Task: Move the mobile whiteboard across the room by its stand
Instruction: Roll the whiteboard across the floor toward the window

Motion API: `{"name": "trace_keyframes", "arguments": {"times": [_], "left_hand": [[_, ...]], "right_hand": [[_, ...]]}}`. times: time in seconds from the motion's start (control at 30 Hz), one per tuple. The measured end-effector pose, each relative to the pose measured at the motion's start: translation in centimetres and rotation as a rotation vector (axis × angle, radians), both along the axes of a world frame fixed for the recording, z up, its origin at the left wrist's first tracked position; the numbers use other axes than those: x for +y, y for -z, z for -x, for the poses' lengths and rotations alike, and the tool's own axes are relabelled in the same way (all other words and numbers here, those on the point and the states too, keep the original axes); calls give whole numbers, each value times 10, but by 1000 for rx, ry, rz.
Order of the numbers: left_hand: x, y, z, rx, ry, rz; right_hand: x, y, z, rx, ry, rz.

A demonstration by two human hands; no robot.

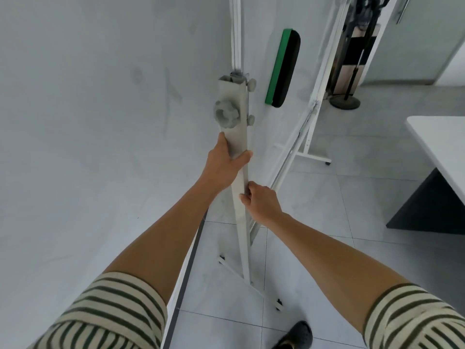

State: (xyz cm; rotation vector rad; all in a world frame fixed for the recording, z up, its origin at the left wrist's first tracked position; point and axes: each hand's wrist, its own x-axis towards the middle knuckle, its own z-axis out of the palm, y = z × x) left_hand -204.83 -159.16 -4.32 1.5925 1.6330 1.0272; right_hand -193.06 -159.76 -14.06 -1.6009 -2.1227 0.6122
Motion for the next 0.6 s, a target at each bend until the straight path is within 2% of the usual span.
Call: {"name": "trace_keyframes", "arguments": {"times": [0.37,0.6], "left_hand": [[-153,-5,3,19,-124,41],[-248,-3,4,-78,-298,41]], "right_hand": [[-135,-2,3,-6,-151,-36],[-211,9,13,36,-261,-82]]}}
